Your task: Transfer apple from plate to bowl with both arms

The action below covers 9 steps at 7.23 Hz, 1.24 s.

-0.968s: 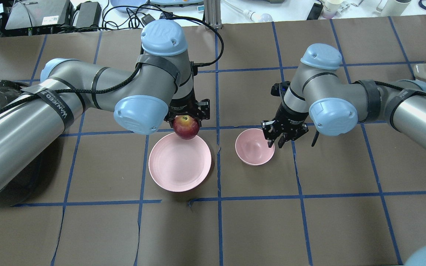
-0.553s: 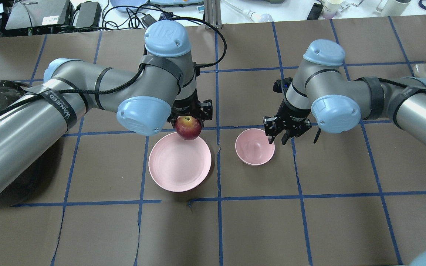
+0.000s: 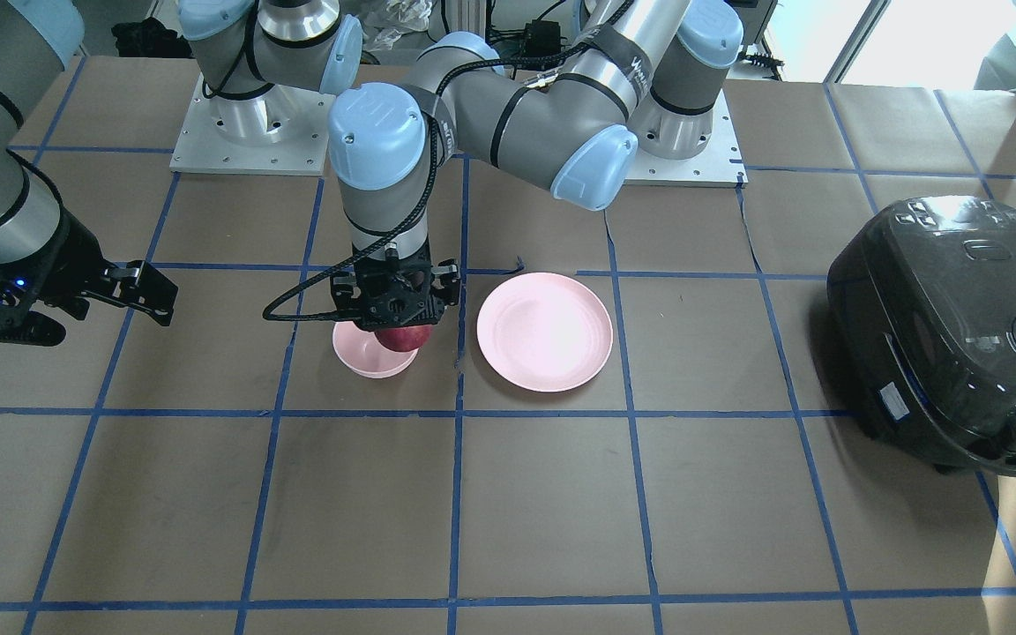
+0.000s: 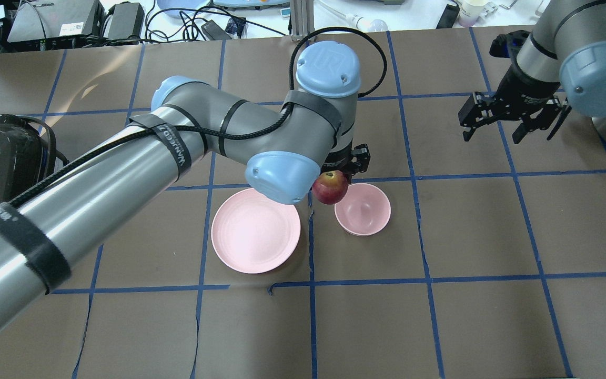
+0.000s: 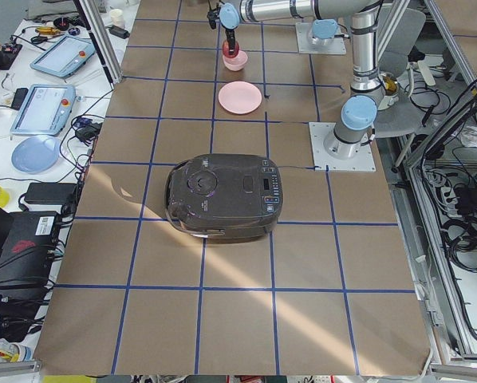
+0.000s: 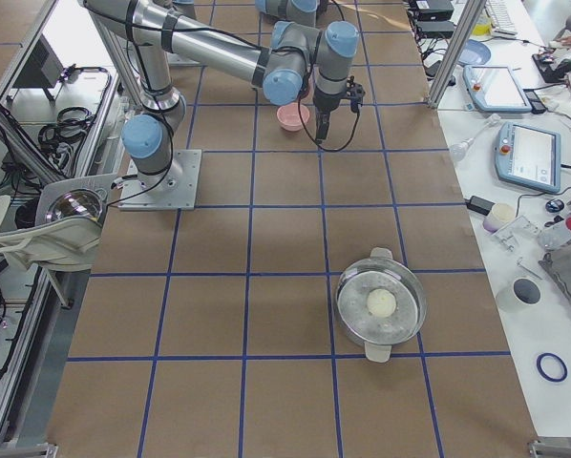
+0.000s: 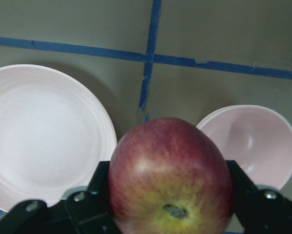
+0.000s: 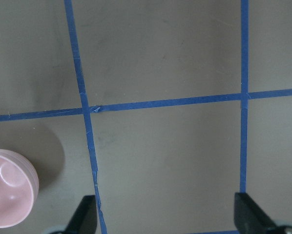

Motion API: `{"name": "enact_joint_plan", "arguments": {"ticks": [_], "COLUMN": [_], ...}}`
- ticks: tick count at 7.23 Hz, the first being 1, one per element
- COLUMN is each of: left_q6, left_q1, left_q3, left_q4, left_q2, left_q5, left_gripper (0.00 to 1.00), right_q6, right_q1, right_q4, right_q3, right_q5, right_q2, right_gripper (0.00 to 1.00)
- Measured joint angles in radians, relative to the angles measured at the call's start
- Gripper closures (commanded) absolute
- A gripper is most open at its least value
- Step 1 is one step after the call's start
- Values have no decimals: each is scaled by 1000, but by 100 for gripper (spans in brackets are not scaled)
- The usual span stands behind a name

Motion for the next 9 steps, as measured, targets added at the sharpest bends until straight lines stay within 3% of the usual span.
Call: {"name": "enact_joint_plan", "arguments": {"ticks": [3,9], "left_q6": [-63,-44], "left_q1": [-41,-43], "left_q3": [39,-10], "left_q4": [-9,36], "left_q2": [-56,-93], "left_q5": [-17,-40], "left_gripper": [63,63], "right_q6": [5,13], "right_q1": [-2,-3], "right_q4": [9,-5], "right_q3": [11,9], "right_q5": [2,7], "right_q2": [1,0], "right_gripper": [0,0]}}
